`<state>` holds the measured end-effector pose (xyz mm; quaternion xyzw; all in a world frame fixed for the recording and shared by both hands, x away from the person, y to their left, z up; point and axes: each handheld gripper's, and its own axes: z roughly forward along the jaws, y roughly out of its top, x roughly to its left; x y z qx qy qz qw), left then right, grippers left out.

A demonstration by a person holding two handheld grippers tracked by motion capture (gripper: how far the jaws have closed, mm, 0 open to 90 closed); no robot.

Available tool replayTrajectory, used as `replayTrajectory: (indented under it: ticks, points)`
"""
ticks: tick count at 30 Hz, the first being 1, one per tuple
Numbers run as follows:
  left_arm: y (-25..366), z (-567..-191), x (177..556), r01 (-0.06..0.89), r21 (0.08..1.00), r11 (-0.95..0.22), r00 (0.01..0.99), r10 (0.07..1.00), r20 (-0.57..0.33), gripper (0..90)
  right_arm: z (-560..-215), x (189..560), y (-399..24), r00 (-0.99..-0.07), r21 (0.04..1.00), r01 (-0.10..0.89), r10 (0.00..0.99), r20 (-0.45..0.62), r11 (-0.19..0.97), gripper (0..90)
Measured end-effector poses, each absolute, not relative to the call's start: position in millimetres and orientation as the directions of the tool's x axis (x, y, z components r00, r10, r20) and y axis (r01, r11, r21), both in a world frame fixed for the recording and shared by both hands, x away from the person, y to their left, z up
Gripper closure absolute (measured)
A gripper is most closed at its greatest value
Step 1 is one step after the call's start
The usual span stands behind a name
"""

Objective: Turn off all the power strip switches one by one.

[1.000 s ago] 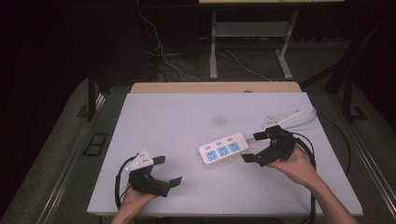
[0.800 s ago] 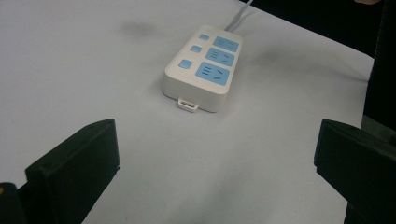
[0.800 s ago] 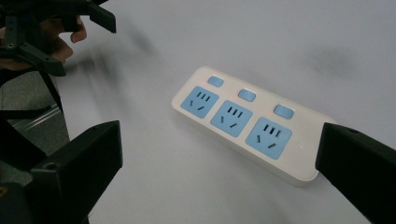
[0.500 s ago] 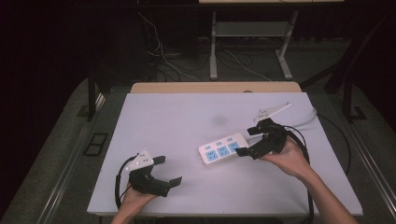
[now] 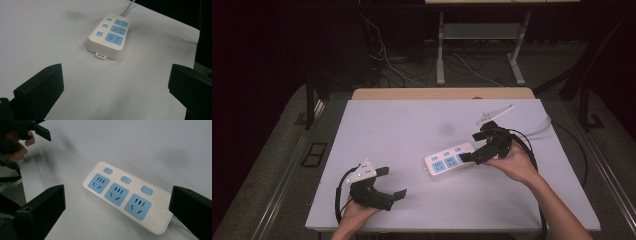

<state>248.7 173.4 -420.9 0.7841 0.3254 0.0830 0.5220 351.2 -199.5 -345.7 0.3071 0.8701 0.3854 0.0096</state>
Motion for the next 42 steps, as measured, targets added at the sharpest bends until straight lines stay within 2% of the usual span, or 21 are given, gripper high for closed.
replayTrajectory:
  ticks: [19, 20, 21, 24, 29, 37, 42]
  points:
    - [173, -422, 249, 0.424, 0.87, -0.254, 0.78, 0.59, -0.208, 0.0, -364, 376, -196, -0.775, 0.653, 0.564, 0.598, 0.207, 0.505, 0.5]
    - [173, -422, 249, 0.424, 0.869, -0.255, 0.781, 0.589, -0.208, 0.0, -365, 376, -195, -0.771, 0.65, 0.57, 0.601, 0.21, 0.503, 2.8]
    - [172, -422, 249, 0.425, 0.869, -0.255, 0.781, 0.588, -0.21, 0.0, -366, 378, -195, -0.771, 0.651, 0.57, 0.599, 0.215, 0.5, 14.0]
    - [172, -422, 249, 0.426, 0.868, -0.256, 0.782, 0.586, -0.211, 0.0, -369, 382, -194, -0.769, 0.654, 0.569, 0.604, 0.209, 0.499, 20.7]
    - [172, -422, 250, 0.426, 0.867, -0.257, 0.783, 0.586, -0.211, 0.0, -376, 387, -192, -0.766, 0.649, 0.571, 0.611, 0.2, 0.503, 43.8]
    - [172, -423, 250, 0.425, 0.868, -0.258, 0.783, 0.586, -0.209, 0.0, -384, 394, -190, -0.767, 0.641, 0.578, 0.606, 0.213, 0.505, 70.3]
    - [172, -423, 250, 0.425, 0.867, -0.261, 0.784, 0.585, -0.208, 0.0, -391, 399, -190, -0.771, 0.641, 0.586, 0.584, 0.253, 0.496, 83.5]
